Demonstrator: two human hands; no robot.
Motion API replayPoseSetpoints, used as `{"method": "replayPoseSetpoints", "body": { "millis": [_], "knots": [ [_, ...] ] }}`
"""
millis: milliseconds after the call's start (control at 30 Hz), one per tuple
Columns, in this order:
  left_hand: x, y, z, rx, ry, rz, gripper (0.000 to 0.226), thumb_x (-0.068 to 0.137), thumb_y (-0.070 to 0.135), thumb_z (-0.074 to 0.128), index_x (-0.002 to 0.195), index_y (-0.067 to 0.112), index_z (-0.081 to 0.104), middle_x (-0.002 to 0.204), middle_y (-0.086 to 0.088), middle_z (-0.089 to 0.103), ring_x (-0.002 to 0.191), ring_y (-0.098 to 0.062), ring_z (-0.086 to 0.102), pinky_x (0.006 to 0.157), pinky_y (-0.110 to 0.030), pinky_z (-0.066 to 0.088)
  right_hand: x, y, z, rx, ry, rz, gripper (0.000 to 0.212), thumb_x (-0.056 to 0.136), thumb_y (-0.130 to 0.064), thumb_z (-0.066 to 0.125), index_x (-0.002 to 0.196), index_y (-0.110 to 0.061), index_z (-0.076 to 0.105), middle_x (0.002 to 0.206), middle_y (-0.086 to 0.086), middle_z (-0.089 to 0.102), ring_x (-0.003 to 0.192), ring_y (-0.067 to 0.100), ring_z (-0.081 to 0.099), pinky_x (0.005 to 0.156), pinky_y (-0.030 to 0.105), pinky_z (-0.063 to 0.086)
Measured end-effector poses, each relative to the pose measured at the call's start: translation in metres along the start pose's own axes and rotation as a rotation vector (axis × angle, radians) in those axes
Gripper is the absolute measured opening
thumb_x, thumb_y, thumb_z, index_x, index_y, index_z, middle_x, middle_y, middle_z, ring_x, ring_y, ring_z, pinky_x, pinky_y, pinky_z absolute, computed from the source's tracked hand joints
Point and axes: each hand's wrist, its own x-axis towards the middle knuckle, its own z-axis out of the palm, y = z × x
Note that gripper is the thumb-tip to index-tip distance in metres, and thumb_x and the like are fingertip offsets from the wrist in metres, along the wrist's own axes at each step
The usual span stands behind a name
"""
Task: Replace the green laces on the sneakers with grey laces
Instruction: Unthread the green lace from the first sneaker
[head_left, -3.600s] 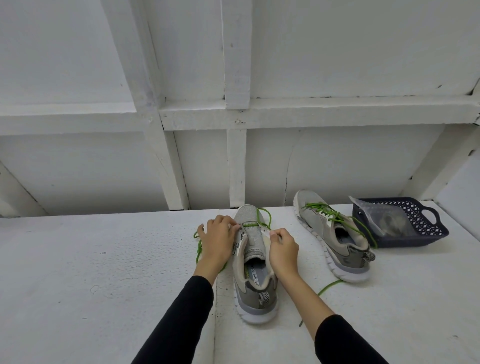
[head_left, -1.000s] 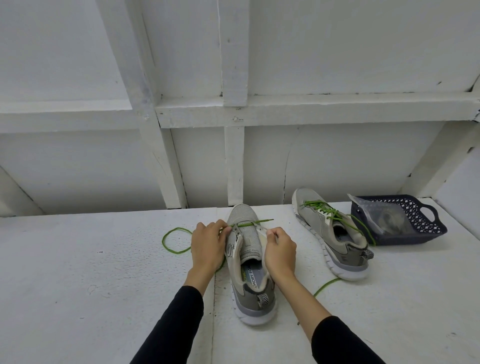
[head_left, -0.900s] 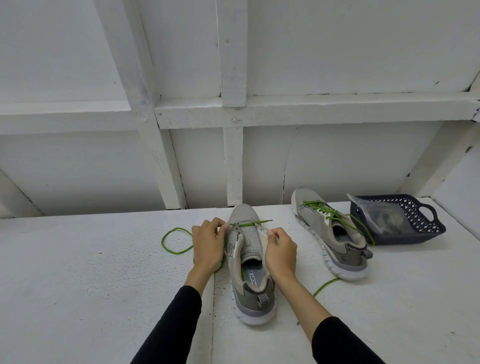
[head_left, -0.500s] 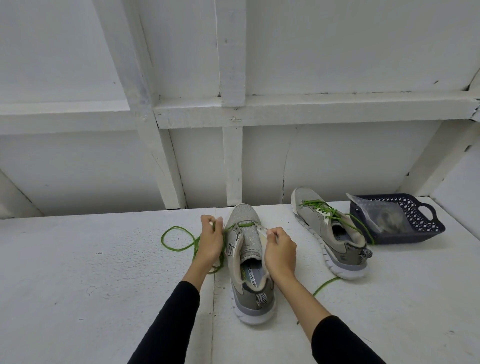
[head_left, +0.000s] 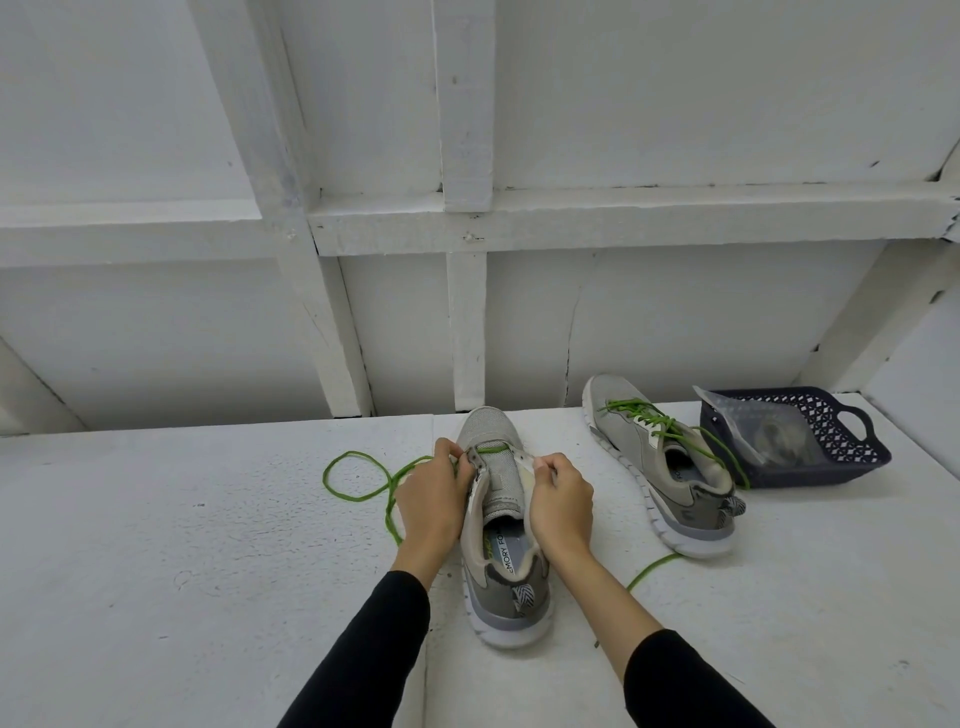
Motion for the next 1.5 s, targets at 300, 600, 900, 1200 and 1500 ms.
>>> {"method": "replayPoseSetpoints", "body": {
  "millis": [300,600,900,1200,1500],
  "knots": [
    [-0.004,-0.005,0.006,-0.119,0.099,-0.135,0.007,0.096,0.021,0.043,0.092,0.015,0.042,0.074,-0.001,0.057,0.067,-0.024,0.052,0.056,-0.035,0.033,0.000,0.000,0.000,0.012,0.006,-0.007,0.021,0.101,-0.024,0.045,0.087,-0.017,0.058,0.079,-0.002,0.059,0.073,0.015,0.053,0.061,0.030,0.036],
    [0.010,-0.013,0.020,0.153,0.139,0.106,0.018,0.099,0.031,0.051,0.107,0.029,0.067,0.117,0.005,0.060,0.118,-0.029,0.042,0.095,-0.047,0.026,0.001,0.000,0.001,0.007,0.005,0.010,0.021,0.101,-0.024,0.045,0.089,-0.017,0.060,0.085,0.001,0.062,0.080,0.020,0.055,0.066,0.032,0.039],
    [-0.001,-0.009,0.015,-0.181,0.140,-0.120,0.014,0.099,0.022,0.039,0.086,0.019,0.041,0.071,0.005,0.056,0.077,-0.022,0.053,0.089,-0.040,0.029,0.001,0.000,0.000,-0.004,0.000,0.003,0.020,0.101,-0.024,0.044,0.091,-0.016,0.060,0.083,-0.001,0.060,0.079,0.019,0.054,0.066,0.031,0.037],
    [-0.033,-0.041,0.031,-0.173,0.204,-0.153,0.011,0.098,0.021,0.050,0.101,0.017,0.060,0.113,-0.004,0.052,0.099,-0.025,0.038,0.083,-0.037,0.033,0.001,0.000,-0.003,-0.045,-0.029,-0.071,0.018,0.100,-0.025,0.047,0.088,-0.018,0.058,0.083,-0.001,0.062,0.078,0.019,0.057,0.061,0.029,0.037],
    [-0.032,-0.038,0.035,-0.003,0.234,-0.190,0.015,0.097,0.030,0.053,0.093,0.029,0.067,0.144,0.008,0.046,0.137,-0.026,0.019,0.106,-0.050,0.010,0.006,-0.009,-0.007,-0.207,-0.229,-0.230,0.029,0.092,-0.002,0.042,0.115,-0.011,0.057,0.099,0.012,0.062,0.086,0.028,0.060,0.074,0.040,0.053]
  ]
}}
